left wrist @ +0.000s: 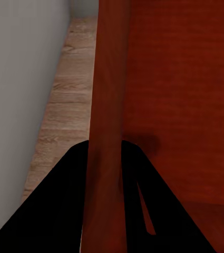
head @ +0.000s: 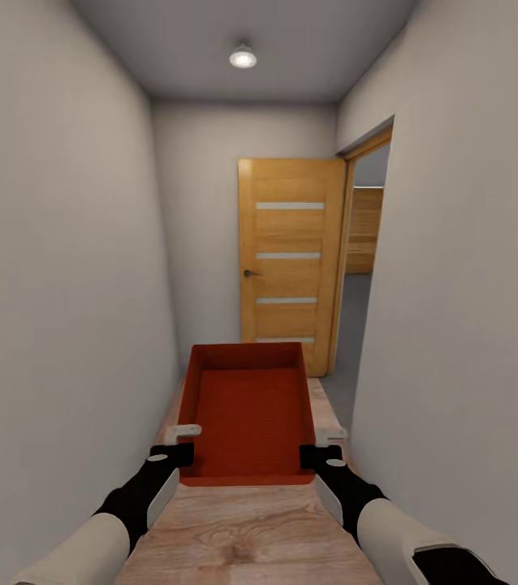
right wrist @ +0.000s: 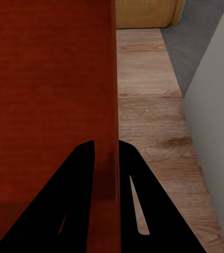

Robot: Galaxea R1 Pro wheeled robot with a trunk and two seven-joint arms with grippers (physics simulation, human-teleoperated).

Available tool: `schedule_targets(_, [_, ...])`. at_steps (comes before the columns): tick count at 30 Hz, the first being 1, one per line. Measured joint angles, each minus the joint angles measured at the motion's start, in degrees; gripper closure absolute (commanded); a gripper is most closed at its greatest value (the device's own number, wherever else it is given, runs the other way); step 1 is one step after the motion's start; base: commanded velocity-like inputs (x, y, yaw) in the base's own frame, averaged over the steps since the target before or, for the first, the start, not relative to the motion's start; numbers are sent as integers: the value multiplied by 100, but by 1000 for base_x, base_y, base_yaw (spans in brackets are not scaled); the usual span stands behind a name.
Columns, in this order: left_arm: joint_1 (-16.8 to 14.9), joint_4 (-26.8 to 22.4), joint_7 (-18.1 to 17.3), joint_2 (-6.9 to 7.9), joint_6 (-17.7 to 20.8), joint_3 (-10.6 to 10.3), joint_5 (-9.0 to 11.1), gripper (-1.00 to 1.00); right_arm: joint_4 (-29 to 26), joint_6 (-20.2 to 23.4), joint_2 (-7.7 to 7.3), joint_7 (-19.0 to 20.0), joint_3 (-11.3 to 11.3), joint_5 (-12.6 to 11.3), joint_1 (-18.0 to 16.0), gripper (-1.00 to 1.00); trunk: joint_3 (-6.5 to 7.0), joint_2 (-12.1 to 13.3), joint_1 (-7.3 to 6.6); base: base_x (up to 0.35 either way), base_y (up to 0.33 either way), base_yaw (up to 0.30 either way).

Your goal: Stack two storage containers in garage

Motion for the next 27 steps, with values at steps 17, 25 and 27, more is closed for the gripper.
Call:
schedule_targets(17, [0, 0, -4, 1, -9, 4, -1, 100, 0, -4, 1, -2, 6, 0, -3, 100, 0, 0, 0, 323, 0, 0])
schedule_targets(25, [0, 0, 2, -2, -8, 3, 0, 100, 0, -4, -2, 3, 5, 0, -4, 100, 0, 0, 0, 323, 0, 0])
schedule_targets(27, [0, 0, 3, -2, -8, 2, 0, 100, 0, -5, -2, 3, 4, 0, -2, 100, 0, 0, 0, 323, 0, 0])
